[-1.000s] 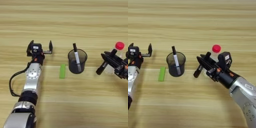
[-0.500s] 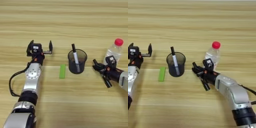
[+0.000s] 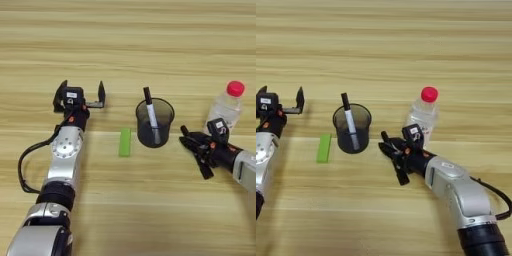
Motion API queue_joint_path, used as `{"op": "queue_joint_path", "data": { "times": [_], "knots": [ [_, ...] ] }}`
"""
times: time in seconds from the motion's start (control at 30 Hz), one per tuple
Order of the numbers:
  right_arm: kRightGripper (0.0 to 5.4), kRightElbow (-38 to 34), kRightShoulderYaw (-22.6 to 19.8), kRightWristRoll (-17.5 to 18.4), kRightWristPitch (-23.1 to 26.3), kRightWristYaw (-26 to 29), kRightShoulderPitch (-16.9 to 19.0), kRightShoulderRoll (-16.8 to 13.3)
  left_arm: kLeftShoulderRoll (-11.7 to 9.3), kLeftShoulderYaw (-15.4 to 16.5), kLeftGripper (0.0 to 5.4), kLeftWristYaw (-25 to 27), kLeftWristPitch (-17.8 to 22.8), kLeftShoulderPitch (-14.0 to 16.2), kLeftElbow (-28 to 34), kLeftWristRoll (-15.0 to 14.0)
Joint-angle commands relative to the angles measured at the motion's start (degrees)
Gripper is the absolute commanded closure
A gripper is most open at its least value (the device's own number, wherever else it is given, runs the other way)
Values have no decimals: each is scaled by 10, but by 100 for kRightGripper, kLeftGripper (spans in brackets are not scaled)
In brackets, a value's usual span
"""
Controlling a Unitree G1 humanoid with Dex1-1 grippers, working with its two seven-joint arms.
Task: Move the objects on the table
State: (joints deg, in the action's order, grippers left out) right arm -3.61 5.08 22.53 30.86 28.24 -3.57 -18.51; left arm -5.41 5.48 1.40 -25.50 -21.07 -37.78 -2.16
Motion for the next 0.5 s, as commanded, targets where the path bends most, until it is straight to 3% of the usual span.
{"op": "queue_joint_path", "data": {
  "times": [0.03, 0.5],
  "knots": [
    [246, -44, 3, 1, 8, 5, 15, 2, -2, -1, 0, 1, 3, -4, -2, 4],
    [56, -181, -24, 15, 5, 1, 62, -6, -1, -1, 0, 1, 2, -4, -2, 4]
  ]
}}
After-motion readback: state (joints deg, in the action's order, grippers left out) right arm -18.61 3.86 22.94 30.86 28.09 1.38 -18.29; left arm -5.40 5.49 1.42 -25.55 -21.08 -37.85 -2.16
